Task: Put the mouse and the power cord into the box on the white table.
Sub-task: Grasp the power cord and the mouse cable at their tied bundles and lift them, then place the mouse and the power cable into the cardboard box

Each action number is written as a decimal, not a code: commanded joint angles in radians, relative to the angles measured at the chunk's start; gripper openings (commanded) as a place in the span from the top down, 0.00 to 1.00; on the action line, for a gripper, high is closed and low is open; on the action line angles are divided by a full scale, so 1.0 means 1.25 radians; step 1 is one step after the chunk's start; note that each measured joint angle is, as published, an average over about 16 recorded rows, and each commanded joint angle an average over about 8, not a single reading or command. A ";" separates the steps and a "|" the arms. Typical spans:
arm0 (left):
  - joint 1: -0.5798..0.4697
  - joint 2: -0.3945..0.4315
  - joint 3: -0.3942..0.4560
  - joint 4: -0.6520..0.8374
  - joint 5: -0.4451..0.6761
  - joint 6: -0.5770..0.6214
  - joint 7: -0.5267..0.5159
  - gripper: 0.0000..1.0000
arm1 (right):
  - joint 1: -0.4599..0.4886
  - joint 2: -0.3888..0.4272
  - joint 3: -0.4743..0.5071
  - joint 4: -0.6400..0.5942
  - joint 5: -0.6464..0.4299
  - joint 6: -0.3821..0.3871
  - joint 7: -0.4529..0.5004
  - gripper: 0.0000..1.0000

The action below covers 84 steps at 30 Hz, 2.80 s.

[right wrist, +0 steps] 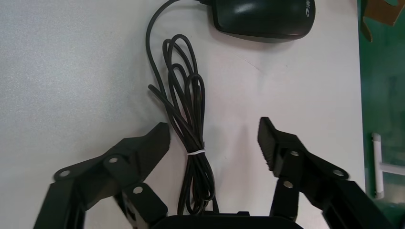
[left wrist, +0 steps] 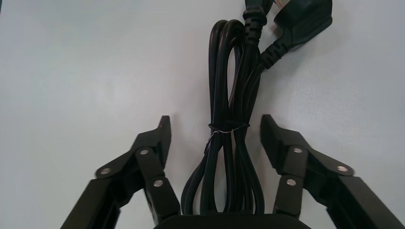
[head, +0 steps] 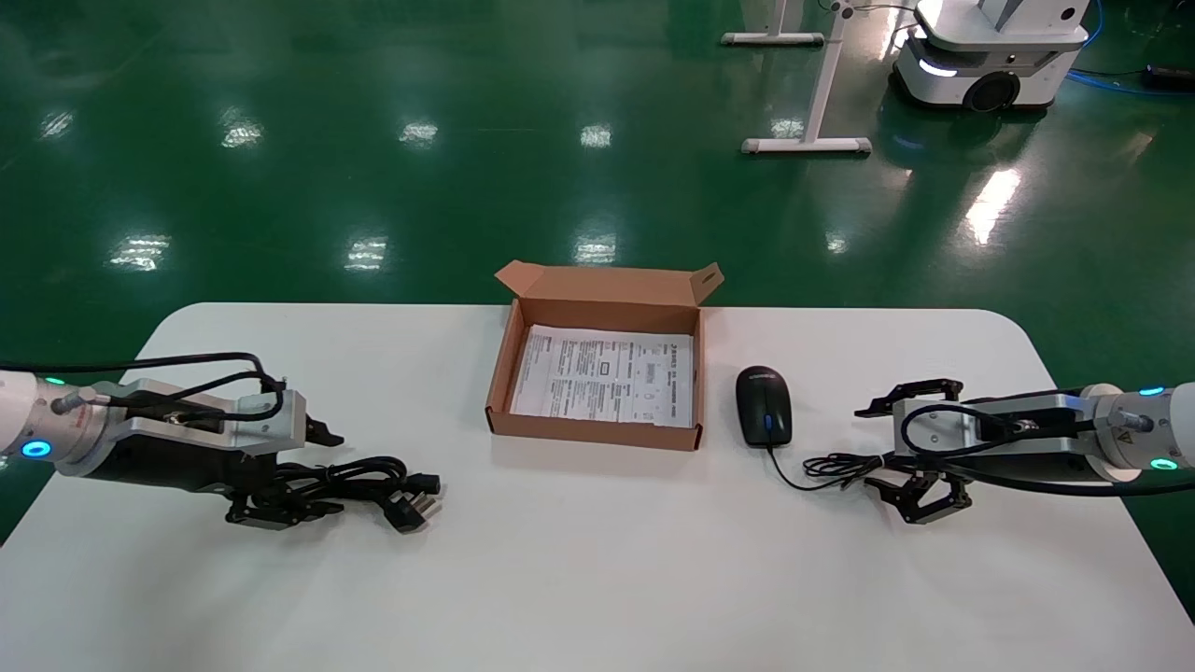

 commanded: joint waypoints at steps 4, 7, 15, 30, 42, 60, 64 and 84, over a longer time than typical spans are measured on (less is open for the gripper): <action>0.001 -0.001 0.000 -0.002 0.000 0.001 -0.001 1.00 | 0.000 0.000 0.000 0.002 0.000 0.000 0.000 1.00; 0.001 -0.001 0.000 -0.003 -0.001 0.002 -0.001 1.00 | 0.000 0.001 0.000 0.003 0.000 0.000 0.000 1.00; 0.001 -0.001 0.000 -0.004 -0.001 0.003 -0.001 1.00 | 0.000 0.001 0.000 0.004 0.001 0.000 0.000 1.00; -0.058 -0.053 -0.036 -0.004 -0.051 0.043 -0.049 1.00 | 0.102 0.032 0.035 0.046 0.049 -0.048 0.024 1.00; -0.197 -0.069 -0.083 -0.102 -0.106 0.001 -0.128 1.00 | 0.225 -0.033 0.076 0.111 0.108 -0.046 0.083 1.00; -0.283 -0.004 -0.115 -0.094 -0.143 -0.050 -0.107 1.00 | 0.110 -0.191 0.057 0.148 0.096 0.015 0.057 1.00; -0.288 0.000 -0.112 -0.072 -0.138 -0.050 -0.095 1.00 | 0.100 -0.231 0.044 0.144 0.080 0.037 0.037 1.00; -0.318 0.025 -0.089 -0.005 -0.107 -0.014 -0.067 1.00 | 0.023 -0.286 -0.062 0.201 0.078 0.120 0.066 0.42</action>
